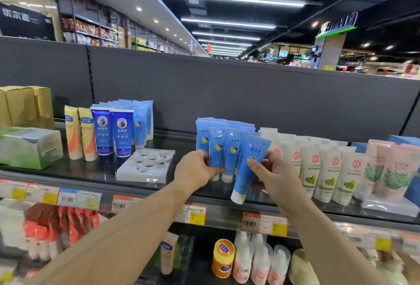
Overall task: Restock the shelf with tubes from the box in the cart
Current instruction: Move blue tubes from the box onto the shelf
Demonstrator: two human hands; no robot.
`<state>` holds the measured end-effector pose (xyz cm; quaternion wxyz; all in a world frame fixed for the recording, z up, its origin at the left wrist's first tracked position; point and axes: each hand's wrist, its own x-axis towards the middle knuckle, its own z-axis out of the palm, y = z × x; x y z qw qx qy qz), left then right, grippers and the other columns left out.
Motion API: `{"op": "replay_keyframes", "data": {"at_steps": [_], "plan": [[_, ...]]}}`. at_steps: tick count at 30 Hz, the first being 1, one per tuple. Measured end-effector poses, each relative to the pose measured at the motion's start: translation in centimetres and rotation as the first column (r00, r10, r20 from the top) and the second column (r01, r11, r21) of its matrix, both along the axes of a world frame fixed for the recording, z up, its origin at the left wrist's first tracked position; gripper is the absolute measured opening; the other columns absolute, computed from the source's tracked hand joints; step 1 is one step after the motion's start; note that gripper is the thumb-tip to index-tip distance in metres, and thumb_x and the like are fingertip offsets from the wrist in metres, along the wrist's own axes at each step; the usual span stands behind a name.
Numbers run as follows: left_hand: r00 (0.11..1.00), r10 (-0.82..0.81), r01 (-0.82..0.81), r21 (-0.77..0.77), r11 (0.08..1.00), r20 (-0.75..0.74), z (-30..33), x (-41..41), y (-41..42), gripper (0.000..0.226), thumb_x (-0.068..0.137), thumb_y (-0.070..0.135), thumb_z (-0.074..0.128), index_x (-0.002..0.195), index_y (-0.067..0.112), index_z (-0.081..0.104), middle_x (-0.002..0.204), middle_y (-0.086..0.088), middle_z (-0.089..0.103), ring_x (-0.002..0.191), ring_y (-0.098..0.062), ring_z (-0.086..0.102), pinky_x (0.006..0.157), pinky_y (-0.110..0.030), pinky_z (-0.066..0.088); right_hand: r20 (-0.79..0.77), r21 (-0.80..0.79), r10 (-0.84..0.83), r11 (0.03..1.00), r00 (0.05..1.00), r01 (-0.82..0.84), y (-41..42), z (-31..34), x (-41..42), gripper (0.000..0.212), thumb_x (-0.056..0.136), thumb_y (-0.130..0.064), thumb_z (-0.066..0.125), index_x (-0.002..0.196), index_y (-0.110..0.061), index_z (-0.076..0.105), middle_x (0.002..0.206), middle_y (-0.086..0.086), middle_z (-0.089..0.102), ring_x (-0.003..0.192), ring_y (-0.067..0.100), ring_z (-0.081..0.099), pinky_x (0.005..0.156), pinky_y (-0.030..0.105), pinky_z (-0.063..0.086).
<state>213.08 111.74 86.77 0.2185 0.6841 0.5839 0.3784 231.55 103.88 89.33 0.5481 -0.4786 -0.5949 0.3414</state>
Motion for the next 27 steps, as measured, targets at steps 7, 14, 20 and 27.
{"op": "replay_keyframes", "data": {"at_steps": [7,14,20,27], "plan": [[1.000,-0.027,0.027,-0.034,0.999,0.003,0.1,-0.5,-0.1,0.041,0.072,0.046,0.079,0.106,0.026,0.066,0.096,0.013,0.068,0.088,-0.006,0.064,0.086,-0.036,0.056,0.054,0.014,-0.030,0.999,0.998,0.029,1.1,1.3,-0.7,0.011,0.093,-0.027,0.061,0.103,-0.024,0.063,0.098,0.000,0.071,0.092,0.019,0.070,0.075,0.038,0.061],[0.992,-0.079,0.076,0.040,0.996,0.095,1.5,-3.4,-2.5,0.052,0.070,0.046,0.081,0.112,0.023,0.060,0.099,0.011,0.065,0.091,-0.006,0.061,0.083,-0.029,0.054,0.063,0.013,-0.002,1.000,0.998,0.002,1.8,1.8,-2.4,0.014,0.094,-0.024,0.060,0.105,-0.015,0.064,0.096,0.000,0.069,0.087,0.014,0.071,0.072,0.035,0.061],[0.926,-0.341,0.352,-0.040,0.935,0.162,2.3,-4.2,-4.2,0.026,0.076,0.031,0.079,0.100,0.028,0.070,0.091,0.005,0.073,0.087,-0.011,0.068,0.083,-0.030,0.055,0.056,0.004,0.065,0.998,0.996,-0.066,2.4,1.8,-5.8,0.016,0.092,-0.026,0.062,0.102,-0.013,0.063,0.101,0.001,0.072,0.088,0.013,0.072,0.071,0.034,0.061],[0.948,-0.135,0.123,0.061,0.991,0.289,2.0,-6.7,-2.0,0.015,0.079,0.023,0.078,0.093,0.022,0.071,0.081,0.003,0.071,0.071,-0.009,0.061,0.073,-0.026,0.054,0.482,0.139,-0.195,0.980,0.854,0.145,2.3,-0.1,-5.1,0.015,0.095,-0.032,0.056,0.097,-0.022,0.067,0.080,-0.009,0.066,0.074,0.006,0.061,0.071,0.025,0.052]]}}
